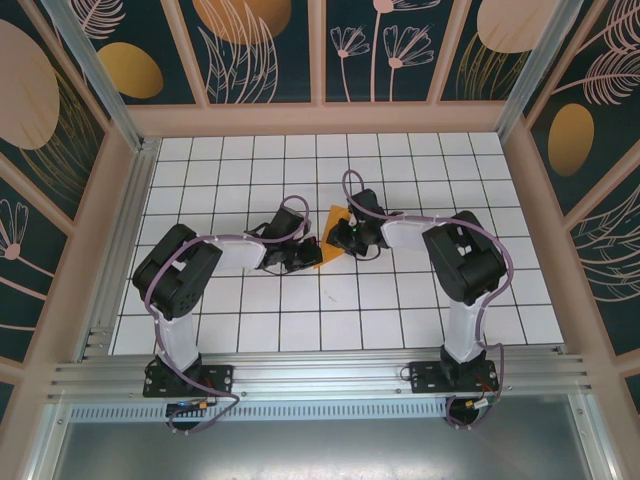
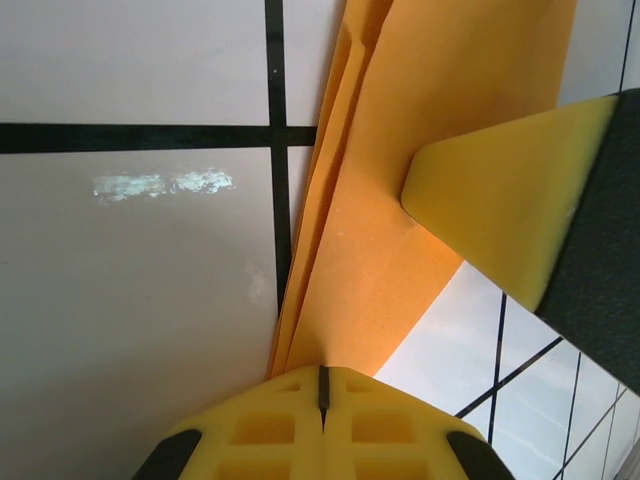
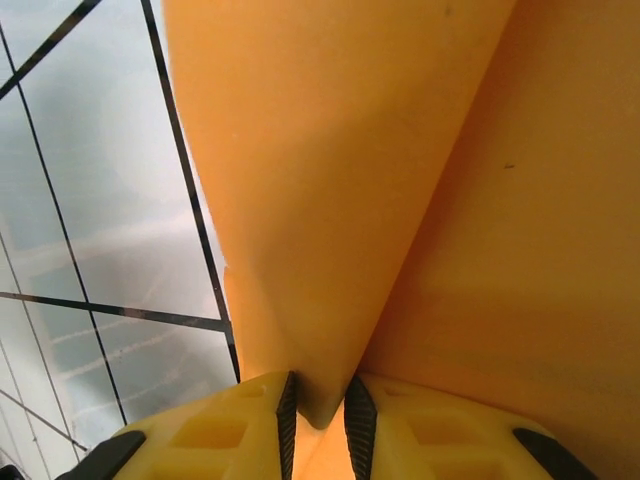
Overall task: Fold a paper plane with a square sheet of paper (pick it up from the middle)
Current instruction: Fourth fold the wing at the center of the table.
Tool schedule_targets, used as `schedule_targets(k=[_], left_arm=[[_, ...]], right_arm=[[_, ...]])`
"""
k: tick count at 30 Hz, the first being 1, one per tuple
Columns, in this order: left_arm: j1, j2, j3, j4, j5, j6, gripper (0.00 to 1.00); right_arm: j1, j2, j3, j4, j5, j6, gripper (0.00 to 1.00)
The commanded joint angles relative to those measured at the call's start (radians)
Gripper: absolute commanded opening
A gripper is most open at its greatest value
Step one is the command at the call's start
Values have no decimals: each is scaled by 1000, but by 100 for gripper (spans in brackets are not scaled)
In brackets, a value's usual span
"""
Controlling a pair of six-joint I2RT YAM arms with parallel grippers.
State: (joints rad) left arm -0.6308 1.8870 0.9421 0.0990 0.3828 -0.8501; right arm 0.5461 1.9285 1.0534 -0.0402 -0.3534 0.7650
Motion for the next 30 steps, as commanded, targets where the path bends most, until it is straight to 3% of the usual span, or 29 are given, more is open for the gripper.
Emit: schedule_targets(k=[1,6,15,24,30], left_arm=[[1,49,4,-144,-82,13,4],[2,63,-1,-158,-84,4,2],[0,87,17,-162,-75,5,1],[0,93,18,-159,-58,4,1],[0,103,18,-153,-51,2,1]], right_arm=[[-31,67,-78,-124,85,-12,31],[-70,-67,-80,-30,9,-45,37],[-108,-265,-145,45,-13,-168,37],[-8,-129,-28,-2,-12,-174,23],[-5,-44,26,-28,19,-170,22]])
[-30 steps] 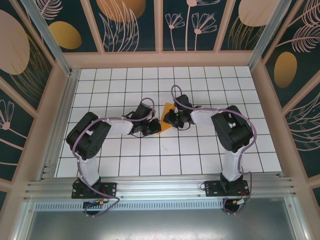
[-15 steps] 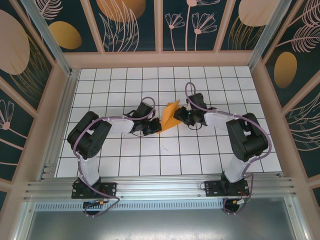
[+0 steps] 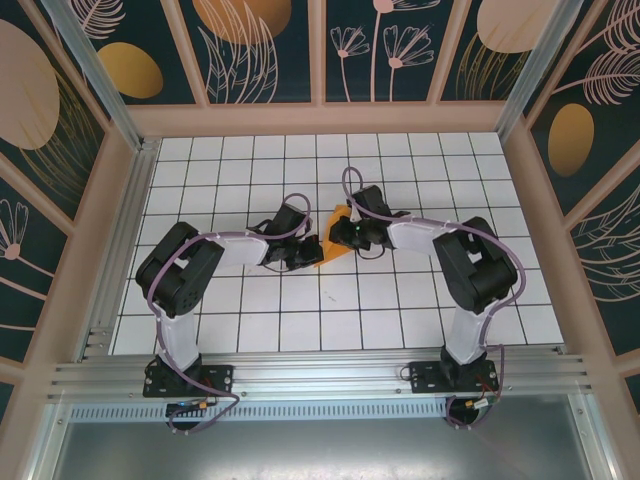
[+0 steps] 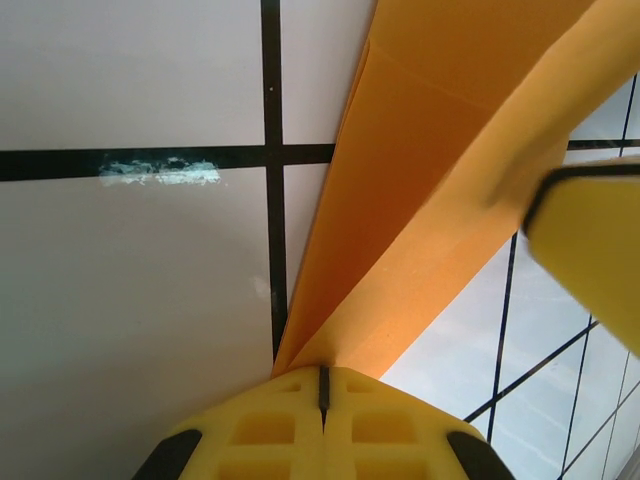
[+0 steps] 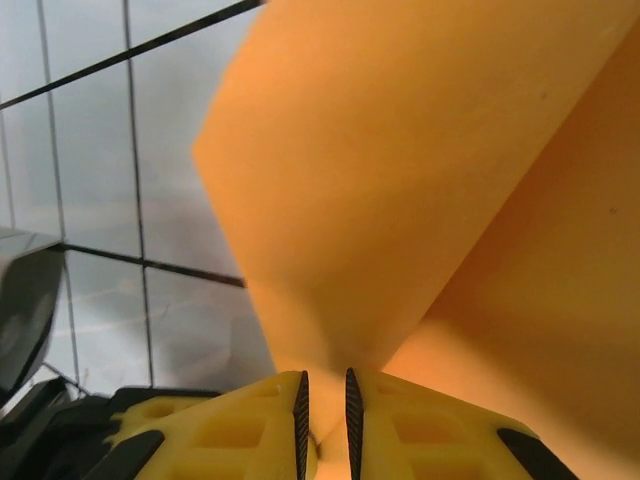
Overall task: Fold a paper plane with a square sheet of paper (pick it up from the middle)
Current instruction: Fourth fold the wing at the center of the table.
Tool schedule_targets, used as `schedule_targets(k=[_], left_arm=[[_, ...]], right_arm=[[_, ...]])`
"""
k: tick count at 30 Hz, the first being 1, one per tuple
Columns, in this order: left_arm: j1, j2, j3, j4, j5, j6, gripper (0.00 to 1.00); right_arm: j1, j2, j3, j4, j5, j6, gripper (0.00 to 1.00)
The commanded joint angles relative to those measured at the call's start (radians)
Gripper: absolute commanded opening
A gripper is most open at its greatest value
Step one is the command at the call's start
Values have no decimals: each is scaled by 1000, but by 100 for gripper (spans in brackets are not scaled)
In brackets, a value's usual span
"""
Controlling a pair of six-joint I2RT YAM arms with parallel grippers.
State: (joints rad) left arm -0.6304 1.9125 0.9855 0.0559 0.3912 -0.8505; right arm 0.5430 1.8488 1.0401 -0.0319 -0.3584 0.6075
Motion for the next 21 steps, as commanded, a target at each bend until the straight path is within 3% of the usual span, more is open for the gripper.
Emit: schedule_targets(k=[1,21], left_arm=[[0,77,-25,-108,-59,2,1],[0,72,-36,-100,-46,5,1]], right_arm=[[-3,48,43,-36,29,-6,22],[-53,131,90,-4,6,2,22]])
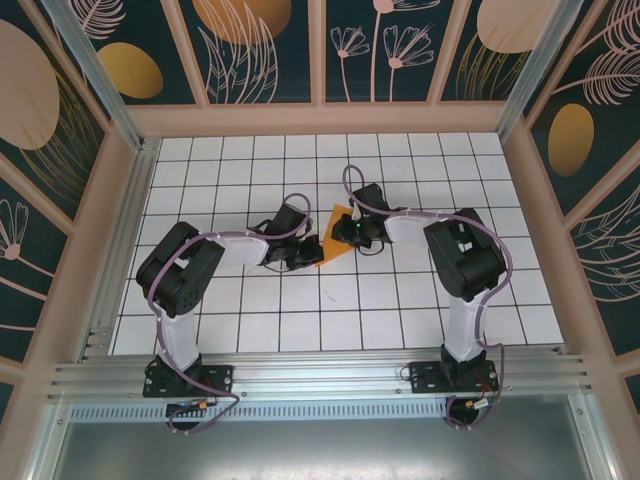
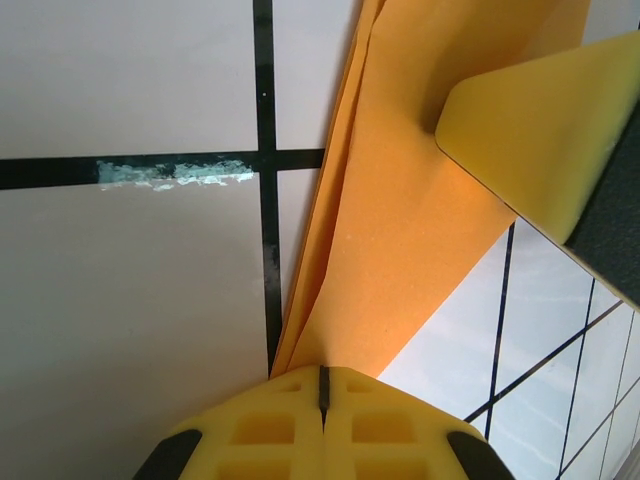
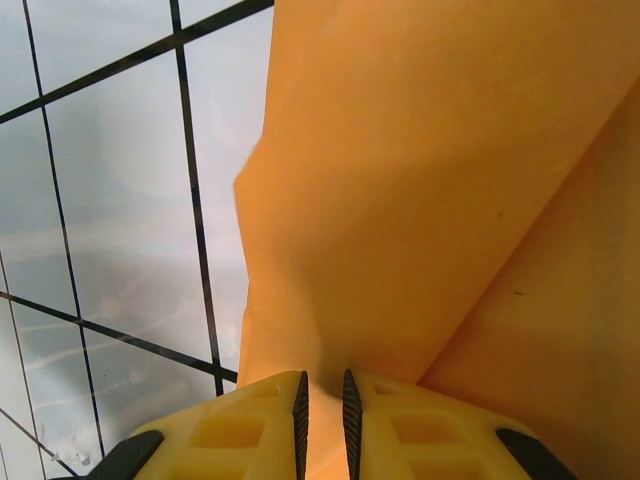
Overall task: Fold a paper plane with a square sheet of paper (pick it up from the middle)
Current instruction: Fourth fold the wing at the center of the table.
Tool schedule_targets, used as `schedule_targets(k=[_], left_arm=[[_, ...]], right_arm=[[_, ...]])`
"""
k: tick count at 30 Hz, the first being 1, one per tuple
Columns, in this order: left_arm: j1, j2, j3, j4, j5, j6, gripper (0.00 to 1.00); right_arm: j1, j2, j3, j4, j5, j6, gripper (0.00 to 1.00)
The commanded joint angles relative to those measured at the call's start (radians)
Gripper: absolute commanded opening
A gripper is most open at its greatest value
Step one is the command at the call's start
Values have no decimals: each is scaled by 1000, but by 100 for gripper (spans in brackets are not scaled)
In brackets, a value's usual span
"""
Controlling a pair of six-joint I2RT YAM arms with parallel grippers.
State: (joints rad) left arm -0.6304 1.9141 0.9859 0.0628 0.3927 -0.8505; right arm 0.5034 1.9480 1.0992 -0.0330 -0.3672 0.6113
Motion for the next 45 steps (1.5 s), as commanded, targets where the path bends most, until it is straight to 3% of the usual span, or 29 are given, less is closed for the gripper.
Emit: schedule_targets(k=[1,9,13,16,20,29,36,45], left_arm=[[-1,69,-36,-107,-48,5,1],[-1,31,-24,-65,-25,-3,3],[3,-31,-22,67,6,-52,10],[13,-47,-39,211,24,-116,11],[15,-4,-20,257,34,-135,8],[15,61,17,179,10,-113,5],[14,79,6,28,-36,-65,4],[15,102,2,-142,-103,33,3]], right_arm=[[-15,37,33,-6,18,-1,22],[-29,45,27,-41,33,14,22],[-28,55,19,-66,35,17,22],[-29,60,7,-68,29,22,22],[-29,68,4,-65,18,30,21],[-30,72,11,-65,3,39,20],[-36,63,20,-51,-20,35,20],[-104,79,67,8,-71,12,20]])
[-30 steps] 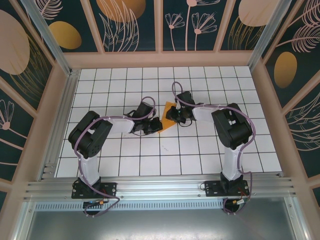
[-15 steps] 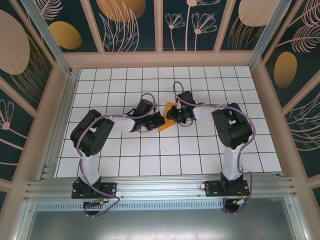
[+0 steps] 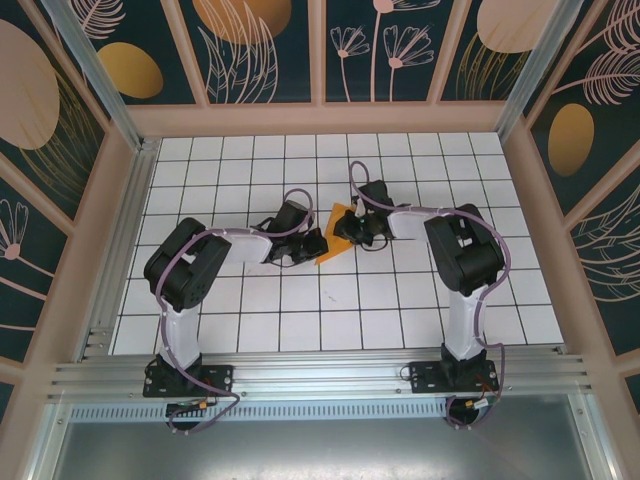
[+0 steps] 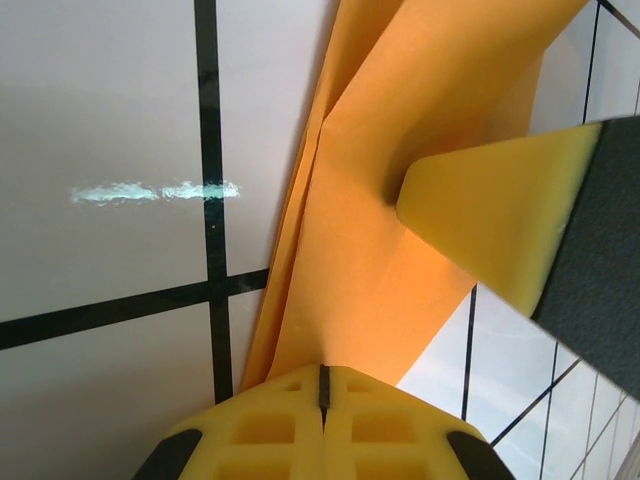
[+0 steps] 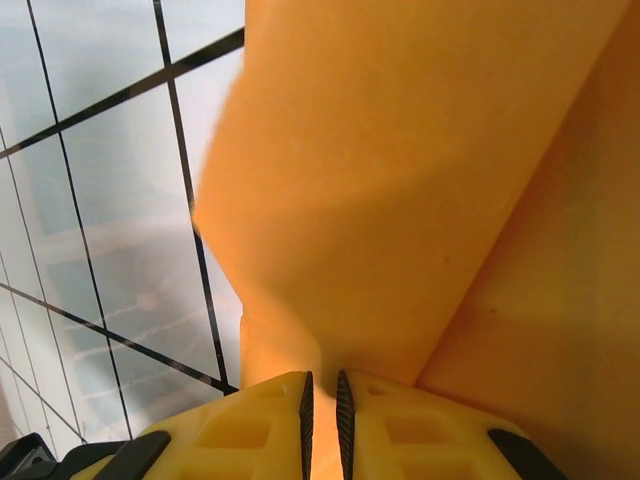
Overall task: Fold a paper plane with a square sheet of paper (pick it up from the middle)
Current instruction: Fourth fold the wing at the center of the table.
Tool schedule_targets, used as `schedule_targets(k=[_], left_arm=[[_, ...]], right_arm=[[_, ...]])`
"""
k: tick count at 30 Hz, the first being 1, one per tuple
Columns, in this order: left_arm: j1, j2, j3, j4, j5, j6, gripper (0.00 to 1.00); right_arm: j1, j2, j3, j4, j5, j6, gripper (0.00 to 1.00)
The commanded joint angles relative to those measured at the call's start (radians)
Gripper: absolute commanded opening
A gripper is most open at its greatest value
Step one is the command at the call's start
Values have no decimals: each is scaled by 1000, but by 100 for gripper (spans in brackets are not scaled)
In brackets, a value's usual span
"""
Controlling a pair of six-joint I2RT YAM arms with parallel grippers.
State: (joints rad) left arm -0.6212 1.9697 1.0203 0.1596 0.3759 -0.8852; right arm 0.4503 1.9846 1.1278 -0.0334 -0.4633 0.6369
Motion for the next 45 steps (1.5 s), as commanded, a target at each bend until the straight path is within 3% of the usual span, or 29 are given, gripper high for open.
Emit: schedule_targets(k=[1,18,24,28,34,39,45], left_arm=[[5,46,-33,-244,-86,74,3],[6,54,-34,-271,-81,100,2],[6,57,-29,-270,-86,87,2],[6,55,-27,-266,-91,76,2],[5,51,-37,-244,-94,57,0],[5,47,-43,-232,-95,46,0],[5,46,-42,-224,-96,39,0]], right_arm=[[-58,49,47,10,23,-13,20],[-201,207,274,-36,92,-72,19],[-222,176,384,-98,99,-121,20],[-180,64,341,-140,94,-165,20],[-53,-81,106,-103,81,-112,18],[42,-85,24,-79,49,-46,14],[76,-32,9,-40,-4,-21,11]])
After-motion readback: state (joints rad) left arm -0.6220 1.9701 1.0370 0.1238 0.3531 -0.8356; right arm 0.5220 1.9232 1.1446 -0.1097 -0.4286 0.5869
